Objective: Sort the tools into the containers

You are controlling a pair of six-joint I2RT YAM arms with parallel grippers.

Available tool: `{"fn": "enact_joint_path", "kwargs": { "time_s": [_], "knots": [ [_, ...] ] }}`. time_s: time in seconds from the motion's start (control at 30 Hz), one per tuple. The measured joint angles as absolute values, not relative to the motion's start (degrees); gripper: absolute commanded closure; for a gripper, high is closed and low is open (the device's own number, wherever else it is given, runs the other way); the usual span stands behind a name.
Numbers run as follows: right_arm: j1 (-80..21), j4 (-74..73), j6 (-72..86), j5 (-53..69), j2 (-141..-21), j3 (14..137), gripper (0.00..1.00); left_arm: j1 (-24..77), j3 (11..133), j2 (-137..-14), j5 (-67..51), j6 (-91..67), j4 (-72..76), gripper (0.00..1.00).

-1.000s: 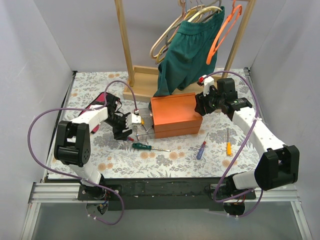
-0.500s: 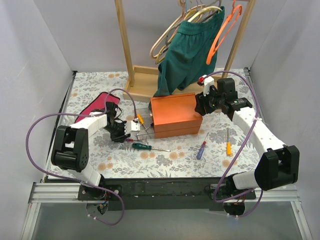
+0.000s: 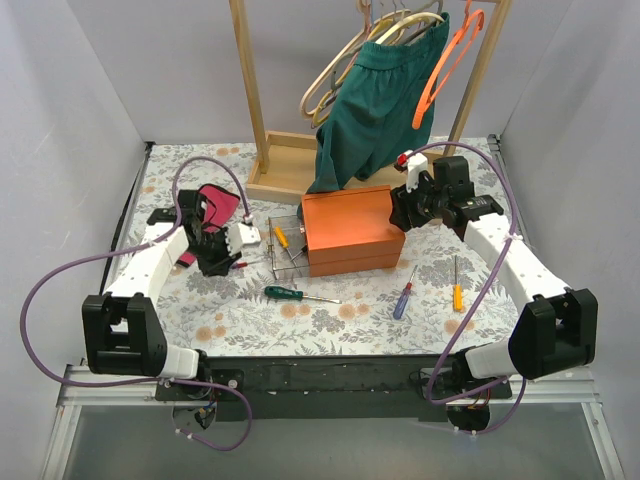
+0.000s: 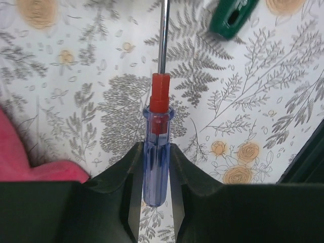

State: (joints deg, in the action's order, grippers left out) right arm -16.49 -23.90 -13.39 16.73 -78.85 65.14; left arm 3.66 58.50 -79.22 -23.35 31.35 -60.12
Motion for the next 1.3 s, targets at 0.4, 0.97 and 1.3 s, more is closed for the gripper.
{"fn": "enact_joint_path", "kwargs": {
  "time_s": [0.4, 0.97, 1.3],
  "knots": [
    [-16.49, -23.86, -12.62, 16.88, -79.61, 65.14, 0.43, 6.33, 78.37, -91.46, -37.60, -14.50, -51.37, 1.00],
    [-16.32, -23.46, -12.86, 15.73, -76.88, 62.02, 0.43, 12.56, 74.02, -99.94, -39.11, -48.14, -40.47, 0.50],
    [-15.90, -23.03, -12.82, 15.64, -76.86, 62.02, 0.43, 10.63, 72.99, -90.00, -38.33, -37.85, -43.33, 0.36]
  ]
}}
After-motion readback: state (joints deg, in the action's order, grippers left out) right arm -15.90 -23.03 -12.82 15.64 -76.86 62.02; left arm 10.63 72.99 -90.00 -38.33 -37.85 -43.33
